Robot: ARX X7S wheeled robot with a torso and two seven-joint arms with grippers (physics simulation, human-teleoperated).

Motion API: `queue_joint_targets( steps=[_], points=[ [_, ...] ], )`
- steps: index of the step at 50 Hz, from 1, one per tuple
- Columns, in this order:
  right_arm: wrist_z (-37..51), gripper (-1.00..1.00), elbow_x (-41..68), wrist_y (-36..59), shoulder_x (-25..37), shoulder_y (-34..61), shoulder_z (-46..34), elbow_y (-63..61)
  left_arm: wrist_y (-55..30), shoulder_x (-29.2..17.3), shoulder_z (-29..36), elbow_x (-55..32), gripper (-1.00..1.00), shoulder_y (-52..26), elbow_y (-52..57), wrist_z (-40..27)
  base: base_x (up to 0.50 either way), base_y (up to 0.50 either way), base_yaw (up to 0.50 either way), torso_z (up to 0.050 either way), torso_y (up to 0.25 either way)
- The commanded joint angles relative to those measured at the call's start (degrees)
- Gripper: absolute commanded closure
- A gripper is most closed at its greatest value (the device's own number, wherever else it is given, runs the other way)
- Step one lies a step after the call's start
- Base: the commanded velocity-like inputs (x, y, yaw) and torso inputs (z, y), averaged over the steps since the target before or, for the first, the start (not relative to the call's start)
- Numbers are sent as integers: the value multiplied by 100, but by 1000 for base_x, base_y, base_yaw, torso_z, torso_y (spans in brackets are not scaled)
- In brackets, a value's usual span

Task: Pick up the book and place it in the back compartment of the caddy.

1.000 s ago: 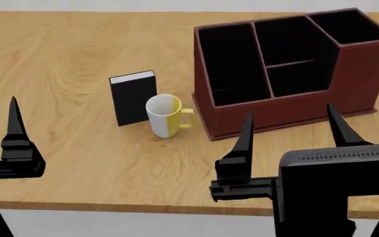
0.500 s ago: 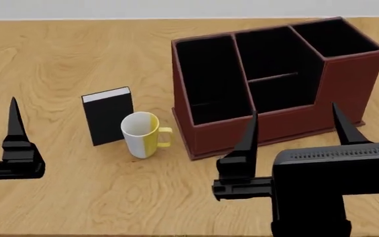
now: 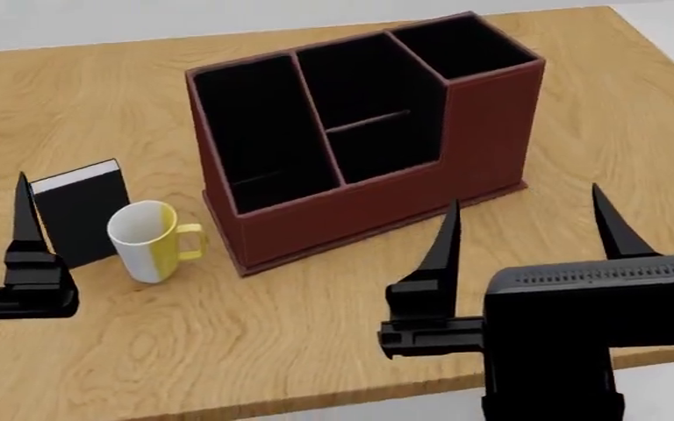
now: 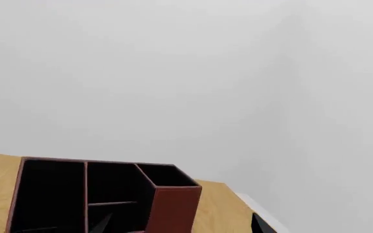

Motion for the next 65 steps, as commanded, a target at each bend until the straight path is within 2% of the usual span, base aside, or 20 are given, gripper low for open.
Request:
queue_joint_targets(
  steps=[1,9,17,40,65],
  points=[
    [-25,-100,77,-65,7,2,1,57,-39,-25,6,8,-100,-3,36,-29,-50,10,-500,0,0],
    [7,-100,94,-34,26,-17,63,-23,-33,-29,0,2,-100,-2,35,-40,-50,11,-500,0,0],
    [53,-100,-70,-139,184,-19,-215,-72,-50,-48,-32,-24,-100,1,66,-56,0,0,0,0,0],
    [-97,-100,182,-254,194,-36,-144,-92,-46,-75,9,6,-100,-7,73,-78,503,-49,0,0,1],
    [-50,-100,241,-242,221,-38,-135,-123,-47,-97,-61,-77,-100,-9,93,-94,458,-229,0,0,1]
  ],
)
